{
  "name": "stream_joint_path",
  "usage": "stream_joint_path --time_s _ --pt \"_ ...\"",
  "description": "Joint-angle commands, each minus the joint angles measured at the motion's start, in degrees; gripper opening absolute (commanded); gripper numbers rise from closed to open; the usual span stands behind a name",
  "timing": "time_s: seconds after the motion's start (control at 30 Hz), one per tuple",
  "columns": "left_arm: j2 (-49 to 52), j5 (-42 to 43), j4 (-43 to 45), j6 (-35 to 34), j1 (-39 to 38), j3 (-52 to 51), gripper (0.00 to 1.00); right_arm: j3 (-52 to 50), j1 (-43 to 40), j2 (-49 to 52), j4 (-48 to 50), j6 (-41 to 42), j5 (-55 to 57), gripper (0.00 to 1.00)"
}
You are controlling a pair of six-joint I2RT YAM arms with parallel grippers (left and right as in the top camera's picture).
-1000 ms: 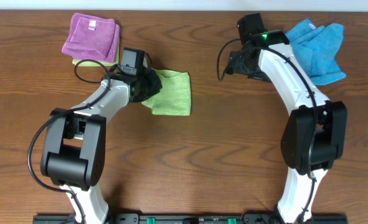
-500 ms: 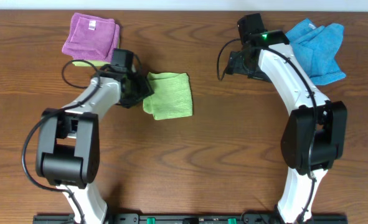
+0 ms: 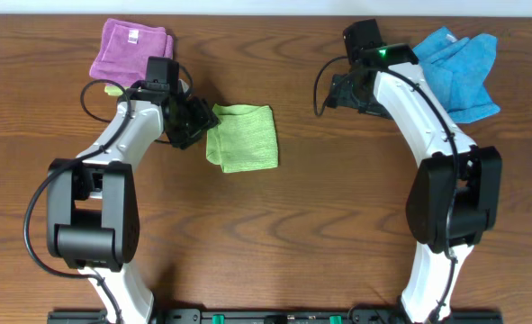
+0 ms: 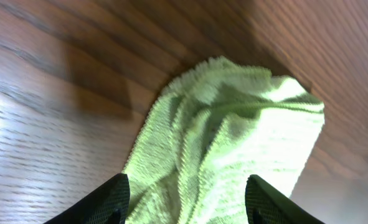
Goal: Fold the cloth
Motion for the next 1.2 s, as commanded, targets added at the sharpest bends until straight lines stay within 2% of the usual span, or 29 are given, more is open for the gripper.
stream_joint_path --time_s 0.0,0.07,0.17,0.2,0.27,0.4,0.57,0.63,0.87,0.97,1.03,1.17 --pt "0.9 2.6 -0.3 0.5 -1.1 1.1 0.61 -0.1 0.6 -2.0 0.2 -2.2 -1.7 0.99" --pt "0.9 3.0 -0.2 1.0 -1.6 1.1 0.62 -0.1 1.0 -2.0 1.0 -7.3 -6.7 0.97" --pt "0.9 2.9 -0.2 3.4 -1.5 1.1 0.62 -0.1 1.8 -1.9 1.4 -12.4 -13.5 0.84" --pt "0.9 2.8 -0.2 4.5 -1.0 1.2 0.62 -0.2 2.0 -1.9 1.6 -13.2 -14.6 0.83" --pt "0.9 3.2 0.0 7.5 0.5 1.4 0.69 -0.3 2.6 -1.9 2.2 -16.6 -19.1 0.86" --pt "-0.2 2.2 -1.8 10.8 4.7 1.8 0.69 -0.3 3.6 -1.9 3.2 -20.8 -30.2 0.86" --pt "-4.3 -1.7 -5.6 13.6 12.1 1.8 0.69 -0.3 8.1 -1.9 1.9 -22.6 -30.8 0.89" --pt "-6.4 -3.0 -7.9 14.7 15.0 1.8 0.69 -0.3 11.6 -1.9 1.5 -25.5 -29.4 0.89" --pt "-11.5 -3.8 -17.1 21.2 23.3 1.8 0.72 -0.3 24.6 -1.9 -0.2 -33.3 -13.7 0.92" --pt "-12.0 -3.8 -18.5 23.5 26.1 1.8 0.72 -0.3 28.0 -1.9 -2.7 -36.8 -11.1 0.96" --pt "-12.0 -3.8 -18.8 24.8 27.9 1.8 0.73 -0.3 30.0 -1.9 -4.2 -37.8 -5.8 0.99" --pt "-12.0 -3.7 -19.0 25.1 30.7 1.8 0.76 -0.8 32.9 -1.8 -3.4 -42.3 5.1 0.99"
